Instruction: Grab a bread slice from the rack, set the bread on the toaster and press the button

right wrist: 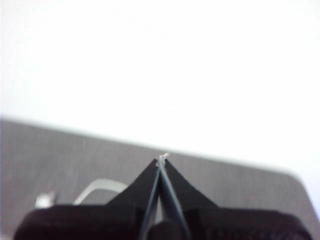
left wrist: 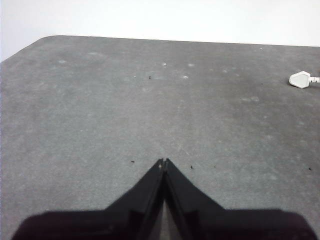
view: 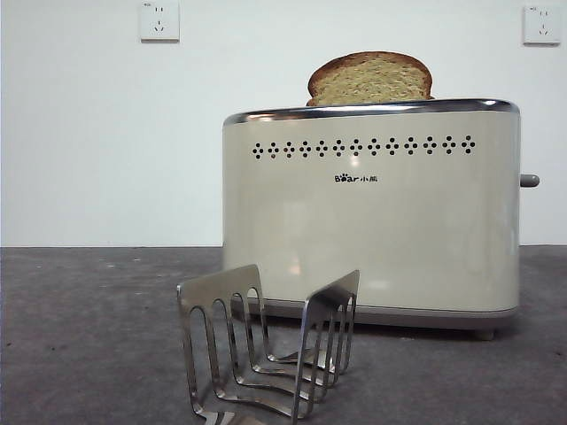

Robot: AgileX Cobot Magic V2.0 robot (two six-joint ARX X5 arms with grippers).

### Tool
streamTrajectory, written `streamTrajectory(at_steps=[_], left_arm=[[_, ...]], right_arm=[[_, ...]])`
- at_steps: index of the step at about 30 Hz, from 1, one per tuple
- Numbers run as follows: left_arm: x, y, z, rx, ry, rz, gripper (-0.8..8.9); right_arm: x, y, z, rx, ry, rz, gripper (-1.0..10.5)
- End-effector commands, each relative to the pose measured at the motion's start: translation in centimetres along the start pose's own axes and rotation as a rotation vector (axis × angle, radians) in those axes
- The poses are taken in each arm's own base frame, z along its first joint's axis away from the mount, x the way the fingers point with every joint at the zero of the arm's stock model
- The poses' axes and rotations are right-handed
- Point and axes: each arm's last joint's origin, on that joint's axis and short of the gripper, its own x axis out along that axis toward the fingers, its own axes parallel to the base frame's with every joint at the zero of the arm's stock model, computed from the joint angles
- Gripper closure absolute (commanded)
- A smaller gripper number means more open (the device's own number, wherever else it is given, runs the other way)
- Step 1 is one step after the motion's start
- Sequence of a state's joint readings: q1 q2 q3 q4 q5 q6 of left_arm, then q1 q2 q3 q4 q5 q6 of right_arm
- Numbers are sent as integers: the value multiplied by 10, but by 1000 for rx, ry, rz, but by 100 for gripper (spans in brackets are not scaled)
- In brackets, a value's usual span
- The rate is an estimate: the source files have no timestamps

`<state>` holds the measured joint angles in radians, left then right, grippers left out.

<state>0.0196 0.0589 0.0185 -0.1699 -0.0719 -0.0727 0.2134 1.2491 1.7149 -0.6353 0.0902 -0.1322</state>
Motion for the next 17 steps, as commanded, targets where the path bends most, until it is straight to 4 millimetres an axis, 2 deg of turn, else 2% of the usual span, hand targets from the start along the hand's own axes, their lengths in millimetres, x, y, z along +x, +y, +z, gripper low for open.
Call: streamTrajectory(at_steps=[1, 5, 8, 11, 13, 17], left_arm=[[1, 0, -3, -6, 2, 3, 816], [1, 0, -3, -6, 2, 3, 816], [1, 0, -3, -6, 2, 3, 816], [1, 0, -3, -6, 2, 3, 816], [1, 0, -3, -6, 2, 3, 816], [1, 0, -3, -6, 2, 3, 816]], right_arm=[[-4, 3, -15, -8, -103, -13, 946], [-24, 5, -48, 13, -217, -30, 946], [-43, 6, -82, 21, -300, -54, 946], [-58, 7, -126, 30, -346, -82, 946], [-66, 9, -163, 31, -345, -99, 946], [-72, 14, -231, 34, -305, -120, 946]])
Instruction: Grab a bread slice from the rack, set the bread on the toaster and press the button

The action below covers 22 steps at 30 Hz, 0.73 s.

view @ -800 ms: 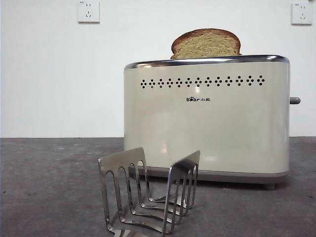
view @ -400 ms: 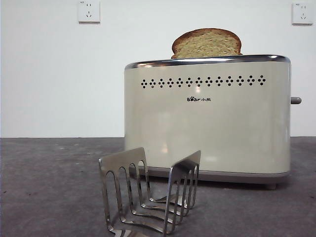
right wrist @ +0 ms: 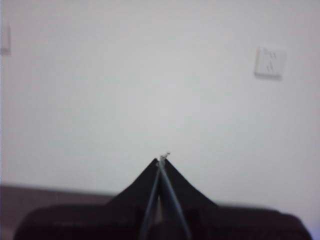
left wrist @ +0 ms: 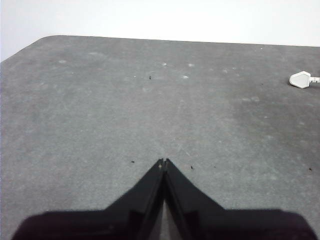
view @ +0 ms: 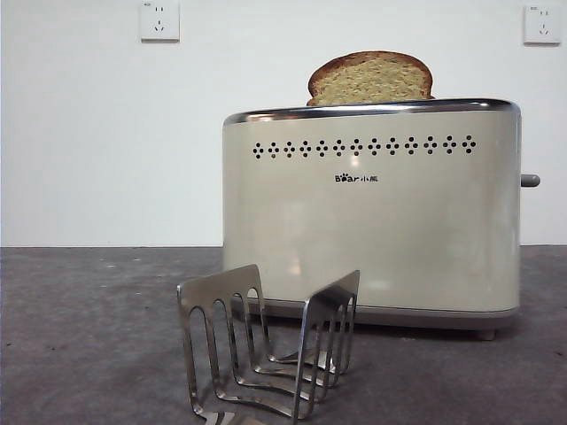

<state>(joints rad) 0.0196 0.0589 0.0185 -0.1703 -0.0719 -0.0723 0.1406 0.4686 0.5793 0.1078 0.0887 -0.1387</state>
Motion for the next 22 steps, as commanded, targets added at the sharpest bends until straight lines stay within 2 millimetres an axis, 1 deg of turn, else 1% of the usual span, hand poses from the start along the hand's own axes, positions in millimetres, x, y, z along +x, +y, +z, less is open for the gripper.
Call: streamTrajectory(at_steps=[1, 2, 5, 10, 15, 22], left_arm=[[1, 0, -3, -7, 1, 3, 816], [1, 0, -3, -7, 1, 3, 816], [1, 0, -3, -7, 1, 3, 816], [1, 0, -3, -7, 1, 3, 816], [1, 0, -3, -7, 1, 3, 817], [1, 0, -3, -7, 1, 3, 817]], right_arm=[[-19, 3, -58, 3, 80, -7, 946], [-25, 3, -72, 9, 91, -20, 946], [-38, 1, -103, 36, 126, -58, 946], [-49, 1, -136, 61, 230, -91, 946], [-56, 4, -155, 61, 343, -82, 946], [-58, 6, -173, 95, 403, -84, 946]])
